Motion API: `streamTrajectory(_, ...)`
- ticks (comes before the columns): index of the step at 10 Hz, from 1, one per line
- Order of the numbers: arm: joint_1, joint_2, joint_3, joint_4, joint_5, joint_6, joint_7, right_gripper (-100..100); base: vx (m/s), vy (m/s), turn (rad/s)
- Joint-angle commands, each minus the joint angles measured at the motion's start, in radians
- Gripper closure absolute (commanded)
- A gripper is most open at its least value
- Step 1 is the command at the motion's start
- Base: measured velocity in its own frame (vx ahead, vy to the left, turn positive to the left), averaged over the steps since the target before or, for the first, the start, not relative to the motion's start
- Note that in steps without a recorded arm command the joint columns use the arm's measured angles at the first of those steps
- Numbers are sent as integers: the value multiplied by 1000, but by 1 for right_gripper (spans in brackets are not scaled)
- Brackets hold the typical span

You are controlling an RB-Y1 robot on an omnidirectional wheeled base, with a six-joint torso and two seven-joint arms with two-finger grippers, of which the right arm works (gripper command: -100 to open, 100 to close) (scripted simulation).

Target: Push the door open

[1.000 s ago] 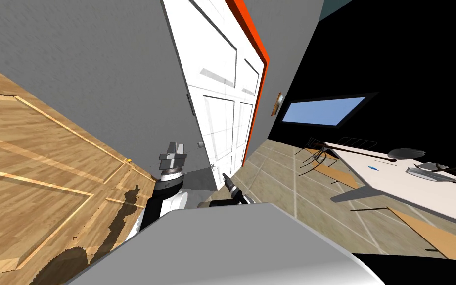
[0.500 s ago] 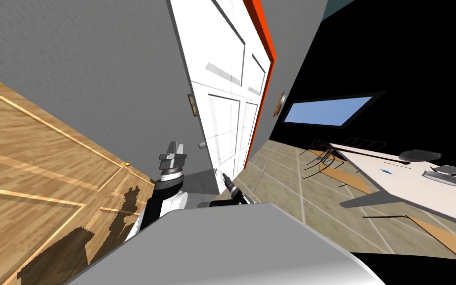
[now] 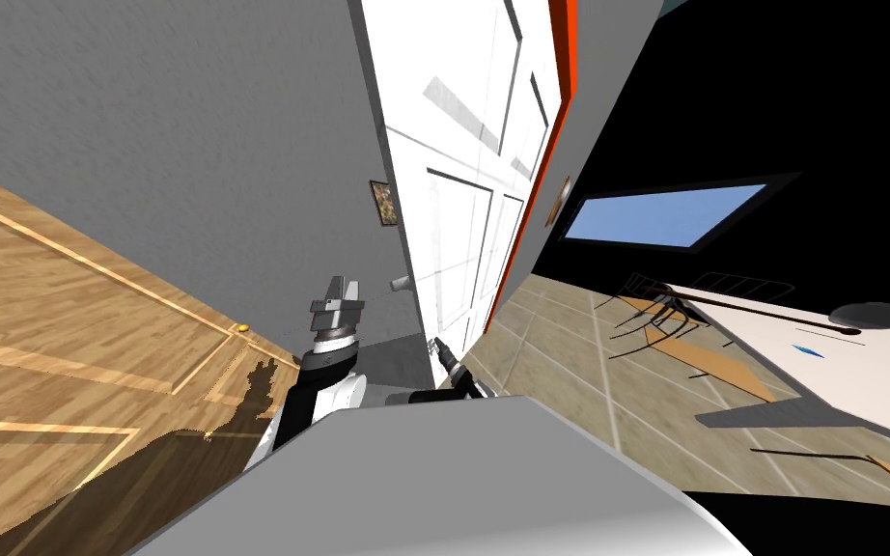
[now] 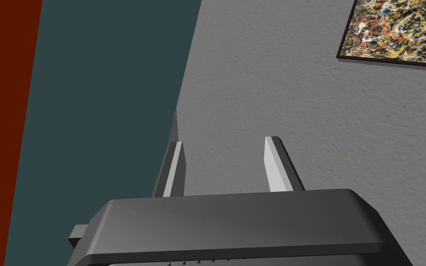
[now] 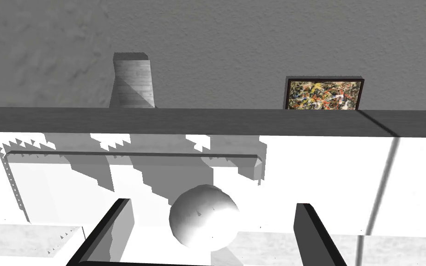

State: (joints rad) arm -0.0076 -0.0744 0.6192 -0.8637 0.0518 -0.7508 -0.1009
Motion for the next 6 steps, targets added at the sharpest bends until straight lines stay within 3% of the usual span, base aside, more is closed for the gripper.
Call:
streamTrajectory(1,0,0,0,0,0,0,0,-100,70,68,-12)
streamTrajectory(2,0,0,0,0,0,0,0,100,-14,-12,-1)
streamTrajectory(6,0,0,0,0,0,0,0,100,-15,-15,5)
